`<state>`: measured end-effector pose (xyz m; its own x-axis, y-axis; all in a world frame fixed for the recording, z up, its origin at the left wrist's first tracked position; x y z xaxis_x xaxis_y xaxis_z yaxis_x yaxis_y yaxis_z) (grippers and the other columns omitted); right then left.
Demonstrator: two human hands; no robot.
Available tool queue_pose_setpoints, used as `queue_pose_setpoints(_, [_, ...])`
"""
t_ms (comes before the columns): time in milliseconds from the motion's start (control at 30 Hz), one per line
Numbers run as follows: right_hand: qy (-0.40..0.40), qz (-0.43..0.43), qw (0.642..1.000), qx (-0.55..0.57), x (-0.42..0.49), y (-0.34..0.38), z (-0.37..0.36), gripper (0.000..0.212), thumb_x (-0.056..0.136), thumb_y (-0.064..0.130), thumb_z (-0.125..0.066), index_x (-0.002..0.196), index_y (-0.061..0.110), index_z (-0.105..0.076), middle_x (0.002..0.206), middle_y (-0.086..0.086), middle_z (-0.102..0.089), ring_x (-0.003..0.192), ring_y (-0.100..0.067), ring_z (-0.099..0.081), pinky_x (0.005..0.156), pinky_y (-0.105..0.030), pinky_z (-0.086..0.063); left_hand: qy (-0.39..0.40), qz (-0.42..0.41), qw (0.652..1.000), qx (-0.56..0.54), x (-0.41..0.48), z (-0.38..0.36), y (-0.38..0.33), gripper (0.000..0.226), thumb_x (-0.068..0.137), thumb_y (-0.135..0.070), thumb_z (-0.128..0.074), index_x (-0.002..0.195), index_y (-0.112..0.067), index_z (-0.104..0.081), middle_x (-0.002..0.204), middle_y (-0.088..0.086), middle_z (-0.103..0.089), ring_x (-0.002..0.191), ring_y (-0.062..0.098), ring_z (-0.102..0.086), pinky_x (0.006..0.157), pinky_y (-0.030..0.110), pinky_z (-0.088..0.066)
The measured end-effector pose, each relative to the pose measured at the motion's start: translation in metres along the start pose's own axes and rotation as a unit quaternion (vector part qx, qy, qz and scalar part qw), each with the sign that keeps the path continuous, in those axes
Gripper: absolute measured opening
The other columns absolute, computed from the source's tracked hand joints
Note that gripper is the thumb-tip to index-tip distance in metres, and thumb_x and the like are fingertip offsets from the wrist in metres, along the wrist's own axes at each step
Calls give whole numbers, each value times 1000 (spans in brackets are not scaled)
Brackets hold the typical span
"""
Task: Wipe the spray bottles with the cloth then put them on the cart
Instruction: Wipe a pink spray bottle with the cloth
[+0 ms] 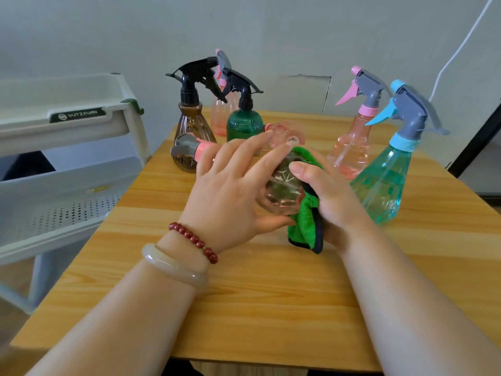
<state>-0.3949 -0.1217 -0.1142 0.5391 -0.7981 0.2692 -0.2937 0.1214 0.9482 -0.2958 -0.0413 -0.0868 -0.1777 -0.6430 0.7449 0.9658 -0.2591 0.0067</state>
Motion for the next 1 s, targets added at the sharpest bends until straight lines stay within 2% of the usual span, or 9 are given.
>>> queue_pose_setpoints(233, [-15, 29, 999, 8, -5, 7, -5, 42, 80, 46, -70, 109, 15, -68, 102, -16, -67, 94, -34, -63, 86, -53, -50, 0, -15, 1000, 8, 14, 13, -3, 89, 68, -80, -59, 132, -18, -57, 111, 3, -64, 101, 25, -61, 93, 40, -43])
queue_pose_setpoints(300, [-35, 56, 998, -9, -6, 14, -7, 39, 78, 58, -70, 98, 24, -72, 96, -7, -69, 89, -26, -65, 82, -45, -52, 14, -22, 1000, -10, 20, 16, 0, 89, 69, -78, -61, 132, -16, -57, 109, 4, -63, 94, 24, -63, 85, 39, -49])
queue_pose_setpoints(367, [-69, 77, 994, -37, -7, 20, -5, 33, 82, 57, -63, 94, 28, -73, 93, -1, -71, 88, -19, -66, 79, -37, -54, 24, -23, 999, -19, 24, 16, 2, 89, 70, -77, -59, 133, -16, -56, 110, 4, -64, 93, 24, -64, 81, 39, -51])
queue_pose_setpoints(500, [-131, 101, 979, -115, -10, 25, 3, 29, 85, 62, -54, 86, 41, -74, 88, 6, -72, 90, -18, -67, 86, -43, -54, -7, -12, 998, -57, 24, 15, 6, 88, 72, -75, -62, 134, -13, -55, 113, 4, -65, 97, 22, -63, 83, 40, -54])
queue_pose_setpoints(633, [-229, 132, 953, -149, -16, 31, 18, 32, 93, 50, -46, 77, 36, -70, 73, 17, -68, 74, -2, -62, 73, -23, -48, -40, 25, 990, -136, 17, 14, 14, 94, 71, -71, -67, 145, -21, -40, 117, 1, -59, 101, 7, -55, 87, 23, -49])
queue_pose_setpoints(767, [-280, 107, 936, -184, -17, 28, 31, 34, 92, 48, -43, 68, 27, -56, 71, 15, -50, 74, -4, -48, 70, -22, -37, 3, 28, 994, -102, 11, -1, 17, 89, 70, -75, -63, 139, -22, -44, 120, 3, -59, 100, 14, -60, 80, 28, -53])
queue_pose_setpoints(867, [-240, 37, 948, -203, -8, 16, 30, 27, 90, 27, -51, 73, 45, -64, 80, 20, -58, 77, -2, -54, 70, -20, -41, 28, 32, 997, -64, 5, -8, 25, 84, 71, -75, -57, 134, -20, -49, 119, 4, -62, 100, 23, -62, 79, 34, -53])
queue_pose_setpoints(933, [-200, 19, 943, -265, -5, 8, 25, 27, 90, 15, -56, 97, 40, -64, 95, 20, -64, 85, 0, -60, 72, -18, -46, 43, 40, 997, -42, 1, -11, 29, 84, 70, -78, -53, 133, -22, -50, 117, 4, -64, 100, 26, -63, 79, 34, -50])
queue_pose_setpoints(1000, [-190, 37, 932, -307, -7, 7, 20, 23, 90, 15, -62, 100, 35, -61, 96, 19, -65, 88, 4, -59, 69, -8, -43, 67, 43, 997, -19, -3, -17, 30, 84, 70, -79, -50, 132, -22, -53, 117, 4, -64, 101, 29, -64, 77, 37, -53])
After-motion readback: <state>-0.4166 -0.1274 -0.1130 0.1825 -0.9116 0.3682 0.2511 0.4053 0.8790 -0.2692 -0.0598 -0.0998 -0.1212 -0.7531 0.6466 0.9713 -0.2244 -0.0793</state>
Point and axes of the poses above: each hand's wrist, its own x-axis towards the middle knuckle, its own z-axis out of the back of the hand, y = z × x, the point moved 8 cm from there along x, towards the middle knuckle
